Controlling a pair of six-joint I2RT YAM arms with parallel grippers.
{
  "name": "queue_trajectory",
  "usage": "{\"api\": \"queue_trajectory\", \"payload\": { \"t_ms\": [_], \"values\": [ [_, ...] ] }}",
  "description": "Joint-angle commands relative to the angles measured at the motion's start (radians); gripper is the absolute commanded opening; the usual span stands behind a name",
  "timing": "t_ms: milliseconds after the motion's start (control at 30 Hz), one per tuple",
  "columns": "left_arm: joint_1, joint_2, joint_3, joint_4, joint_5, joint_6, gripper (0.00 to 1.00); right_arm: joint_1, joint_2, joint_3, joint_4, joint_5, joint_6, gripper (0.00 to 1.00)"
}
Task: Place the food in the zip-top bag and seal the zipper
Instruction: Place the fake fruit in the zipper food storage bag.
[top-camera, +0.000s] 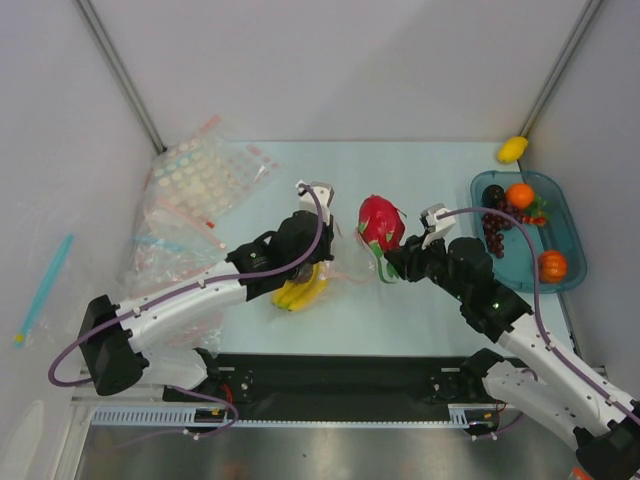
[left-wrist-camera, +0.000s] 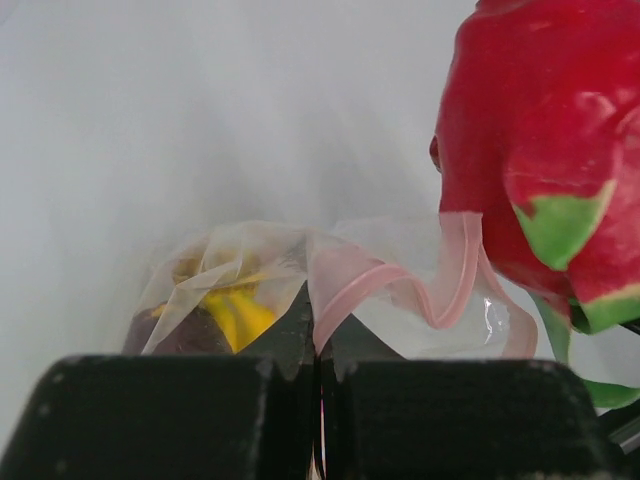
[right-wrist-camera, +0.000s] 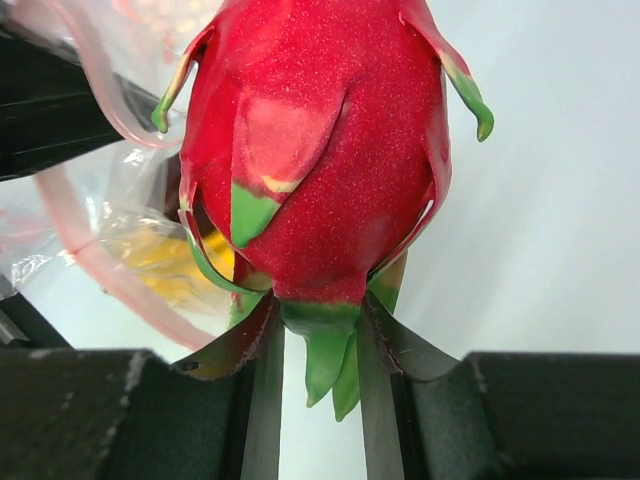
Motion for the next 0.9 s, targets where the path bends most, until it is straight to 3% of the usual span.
{"api": "queue_trajectory", "payload": {
  "t_ms": [0,167,400,600,867],
  "values": [
    [0.014,-0.017,-0.006,0.026,-0.014,-0.016,0.00,0.034,-0.049,0.024,0.119,0.011,0.014,0.00],
    [0.017,-0.002,0.012,0.013,-0.005,-0.017,0.00,0.035,-0.136,0.009,0.116,0.078,0.000,0.00],
    [0.018,0.002,0.028,-0.022,-0.020,-0.022,0.00,0.038,-0.202,0.011,0.109,-0.055,-0.040,0.00],
    [0.018,-0.017,0.031,-0.037,-0.043,-0.023,0.00,0.049,-0.058,0.052,0.099,-0.247,-0.049,0.00],
    [0.018,-0.088,-0.011,-0.002,-0.042,-0.022,0.00,0.098,0.083,0.090,0.068,-0.278,-0.058,0.00]
  ]
}}
